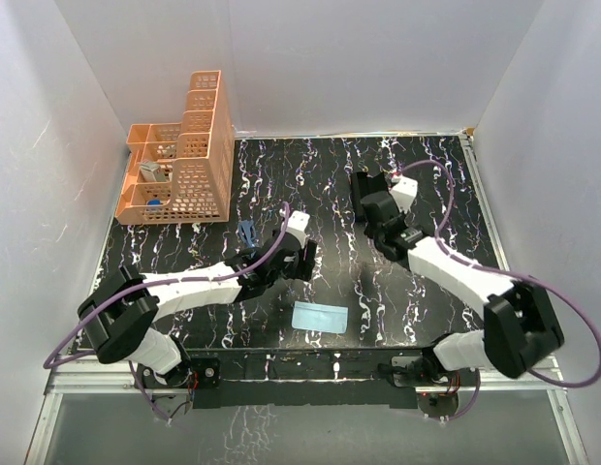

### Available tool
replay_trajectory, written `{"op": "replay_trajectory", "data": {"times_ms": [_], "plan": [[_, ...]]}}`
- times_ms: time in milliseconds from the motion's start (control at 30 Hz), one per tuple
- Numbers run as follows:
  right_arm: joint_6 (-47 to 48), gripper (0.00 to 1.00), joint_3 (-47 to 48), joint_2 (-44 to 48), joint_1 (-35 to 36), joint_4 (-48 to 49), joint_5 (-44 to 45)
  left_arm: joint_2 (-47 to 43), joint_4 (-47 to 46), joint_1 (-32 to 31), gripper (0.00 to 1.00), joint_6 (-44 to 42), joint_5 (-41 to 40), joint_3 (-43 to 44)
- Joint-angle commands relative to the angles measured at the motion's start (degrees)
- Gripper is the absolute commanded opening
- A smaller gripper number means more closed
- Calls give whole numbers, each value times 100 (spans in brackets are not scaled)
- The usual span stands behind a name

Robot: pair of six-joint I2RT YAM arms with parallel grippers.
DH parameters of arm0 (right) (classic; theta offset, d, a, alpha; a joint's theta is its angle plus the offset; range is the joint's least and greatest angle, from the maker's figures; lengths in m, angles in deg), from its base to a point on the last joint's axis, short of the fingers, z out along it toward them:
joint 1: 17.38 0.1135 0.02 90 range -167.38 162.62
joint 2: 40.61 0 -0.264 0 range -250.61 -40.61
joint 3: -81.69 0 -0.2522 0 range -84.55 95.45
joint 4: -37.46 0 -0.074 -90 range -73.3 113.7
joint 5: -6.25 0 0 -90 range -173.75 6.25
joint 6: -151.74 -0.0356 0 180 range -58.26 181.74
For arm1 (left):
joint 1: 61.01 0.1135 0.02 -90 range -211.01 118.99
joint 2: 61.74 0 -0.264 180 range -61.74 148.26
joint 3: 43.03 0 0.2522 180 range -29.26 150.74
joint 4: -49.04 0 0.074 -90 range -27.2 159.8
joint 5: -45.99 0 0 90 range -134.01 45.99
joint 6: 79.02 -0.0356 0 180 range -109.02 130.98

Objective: Organize the sunglasses
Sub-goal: Move the sunglasses case at the center of the board.

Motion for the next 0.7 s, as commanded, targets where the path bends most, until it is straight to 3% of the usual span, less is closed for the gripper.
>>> {"op": "replay_trajectory", "data": {"times_ms": [0, 100, 200, 333, 533, 667], "plan": [[477, 1, 803, -648, -419, 838, -549, -85, -67, 110, 58, -79, 163, 176], [674, 3, 1304, -1195, -550, 967, -711, -76, -21, 173, 58, -68, 219, 191], [837, 14, 1975, -1790, -705, 905, -820, -68, -5, 234, 59, -51, 296, 192], [950, 20, 2772, -2735, -862, 807, -1016, -72, 34, 272, 59, -59, 359, 222], [1104, 1, 3920, -3870, -942, 547, -998, -112, 27, 282, 59, -4, 432, 135], [1066, 0, 4332, -4270, -1068, 495, -975, -129, 63, 301, 59, 10, 413, 87]]}}
